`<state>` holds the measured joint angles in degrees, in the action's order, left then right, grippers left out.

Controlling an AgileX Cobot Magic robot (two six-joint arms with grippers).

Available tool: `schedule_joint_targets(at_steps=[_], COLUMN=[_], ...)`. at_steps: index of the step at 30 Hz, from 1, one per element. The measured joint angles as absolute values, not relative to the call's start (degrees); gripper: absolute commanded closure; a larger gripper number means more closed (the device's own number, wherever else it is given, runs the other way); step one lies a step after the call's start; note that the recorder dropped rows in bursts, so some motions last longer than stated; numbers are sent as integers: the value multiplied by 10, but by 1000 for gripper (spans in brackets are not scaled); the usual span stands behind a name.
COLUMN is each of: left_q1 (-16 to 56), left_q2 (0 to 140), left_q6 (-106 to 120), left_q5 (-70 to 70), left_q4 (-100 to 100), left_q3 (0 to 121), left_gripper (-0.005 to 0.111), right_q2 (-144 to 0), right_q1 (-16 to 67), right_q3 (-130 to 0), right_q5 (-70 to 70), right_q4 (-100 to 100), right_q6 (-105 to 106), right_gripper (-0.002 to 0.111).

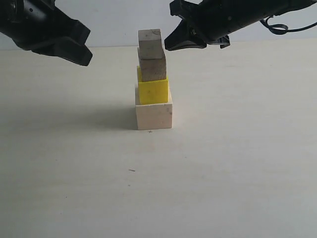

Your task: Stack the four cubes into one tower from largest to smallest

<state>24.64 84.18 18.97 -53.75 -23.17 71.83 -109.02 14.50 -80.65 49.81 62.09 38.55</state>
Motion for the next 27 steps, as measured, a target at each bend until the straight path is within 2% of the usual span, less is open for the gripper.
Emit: schedule_joint_targets(at_steps=[27], left_q1=[246], left_q2=[842], left_q6=[193], left_q5=[-527], left_q4=[-232], left_q3=[718], left_gripper=[107], right_q2=[-1110], right_q1=[145], right_q3=[-809], right_q5=[511], right_q4=[675], right_q6=[427], right_gripper=[108])
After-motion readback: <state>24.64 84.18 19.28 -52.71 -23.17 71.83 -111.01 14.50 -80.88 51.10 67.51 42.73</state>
